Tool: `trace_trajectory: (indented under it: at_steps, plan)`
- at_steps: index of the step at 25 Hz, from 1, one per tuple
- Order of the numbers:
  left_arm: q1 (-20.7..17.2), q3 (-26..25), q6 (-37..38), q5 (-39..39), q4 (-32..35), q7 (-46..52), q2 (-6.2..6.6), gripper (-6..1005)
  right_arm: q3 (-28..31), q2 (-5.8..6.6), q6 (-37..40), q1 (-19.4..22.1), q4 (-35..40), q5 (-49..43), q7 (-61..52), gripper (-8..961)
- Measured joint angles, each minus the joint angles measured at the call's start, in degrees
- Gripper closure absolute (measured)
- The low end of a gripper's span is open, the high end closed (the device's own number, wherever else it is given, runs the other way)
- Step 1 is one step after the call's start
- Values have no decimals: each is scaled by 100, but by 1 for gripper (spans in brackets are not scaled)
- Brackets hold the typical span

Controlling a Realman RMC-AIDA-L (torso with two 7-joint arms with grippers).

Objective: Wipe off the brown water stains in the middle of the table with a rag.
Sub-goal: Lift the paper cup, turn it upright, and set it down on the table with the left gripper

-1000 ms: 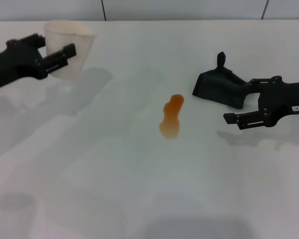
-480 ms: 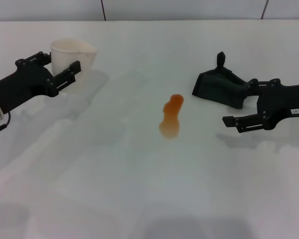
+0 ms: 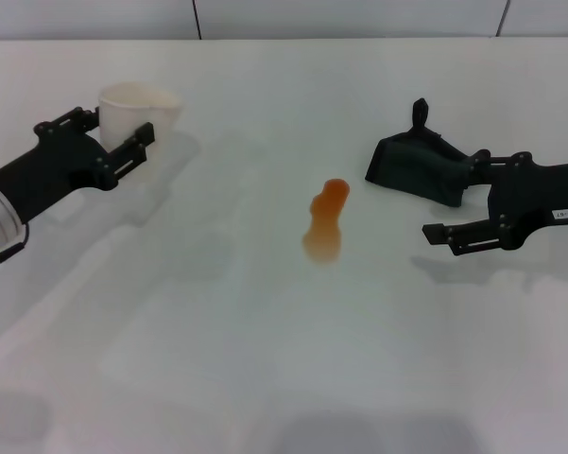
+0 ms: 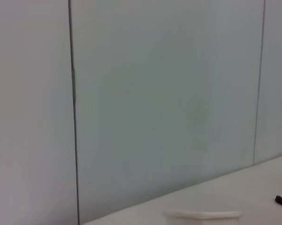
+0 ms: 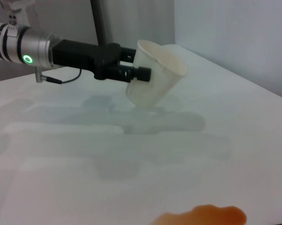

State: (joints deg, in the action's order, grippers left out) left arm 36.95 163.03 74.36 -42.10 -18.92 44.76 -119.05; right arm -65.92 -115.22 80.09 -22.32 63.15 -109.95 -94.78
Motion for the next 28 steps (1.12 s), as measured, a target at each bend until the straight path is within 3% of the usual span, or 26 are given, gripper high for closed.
trace_trajectory:
  at_steps: [9,28]
  plan:
    - [27,1,-508,26,446,-438,-3,403,-1,0,8,44,-4,0,13,173]
    - [-160,0,-742,41,733,-749,-13,401,11,0,7,61,-4,0,72,176]
